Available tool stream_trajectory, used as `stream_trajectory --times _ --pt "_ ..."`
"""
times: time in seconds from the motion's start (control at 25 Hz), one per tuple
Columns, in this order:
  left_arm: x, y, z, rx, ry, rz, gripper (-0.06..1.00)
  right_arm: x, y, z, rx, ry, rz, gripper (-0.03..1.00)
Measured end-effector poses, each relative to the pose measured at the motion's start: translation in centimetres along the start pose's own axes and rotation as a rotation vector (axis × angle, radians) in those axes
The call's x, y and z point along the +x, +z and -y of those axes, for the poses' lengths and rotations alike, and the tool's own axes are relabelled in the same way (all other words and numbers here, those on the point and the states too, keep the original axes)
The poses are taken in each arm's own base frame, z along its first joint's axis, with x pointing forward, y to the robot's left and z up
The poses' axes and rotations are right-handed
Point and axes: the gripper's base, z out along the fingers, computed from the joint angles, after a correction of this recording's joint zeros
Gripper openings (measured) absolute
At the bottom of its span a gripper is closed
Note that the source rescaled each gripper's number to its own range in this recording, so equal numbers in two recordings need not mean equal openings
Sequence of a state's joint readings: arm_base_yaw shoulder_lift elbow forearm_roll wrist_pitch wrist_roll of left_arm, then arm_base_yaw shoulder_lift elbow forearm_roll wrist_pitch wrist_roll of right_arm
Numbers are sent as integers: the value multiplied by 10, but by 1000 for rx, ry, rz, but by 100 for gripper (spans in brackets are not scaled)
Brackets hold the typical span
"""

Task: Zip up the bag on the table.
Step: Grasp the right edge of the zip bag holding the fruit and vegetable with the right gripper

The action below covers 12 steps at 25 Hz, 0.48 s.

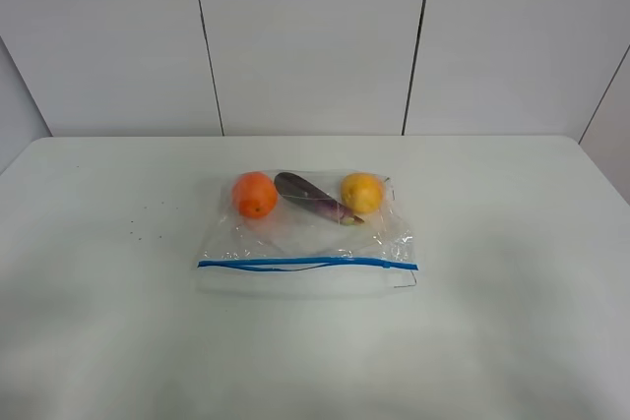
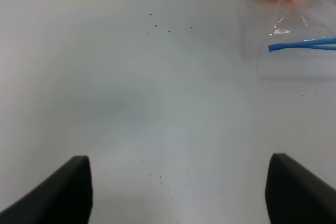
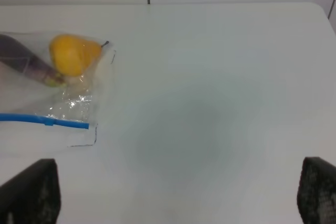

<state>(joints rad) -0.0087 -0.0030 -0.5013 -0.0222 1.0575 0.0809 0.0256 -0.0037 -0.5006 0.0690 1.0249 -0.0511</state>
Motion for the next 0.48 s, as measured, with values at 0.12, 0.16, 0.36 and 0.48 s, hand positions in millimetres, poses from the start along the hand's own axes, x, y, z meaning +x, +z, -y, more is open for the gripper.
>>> stream_trajectory --times 0.12,0.16,0.36,0.48 --pt "0 0 0 0 0 0 100 0 0 0 0 0 0 100" --pt "0 0 0 0 0 0 100 0 0 0 0 0 0 100" --pt "0 0 0 0 0 0 100 -3 2 0 -1 1 -6 100" --pt "0 0 0 0 0 0 100 -23 6 1 0 5 -25 100"
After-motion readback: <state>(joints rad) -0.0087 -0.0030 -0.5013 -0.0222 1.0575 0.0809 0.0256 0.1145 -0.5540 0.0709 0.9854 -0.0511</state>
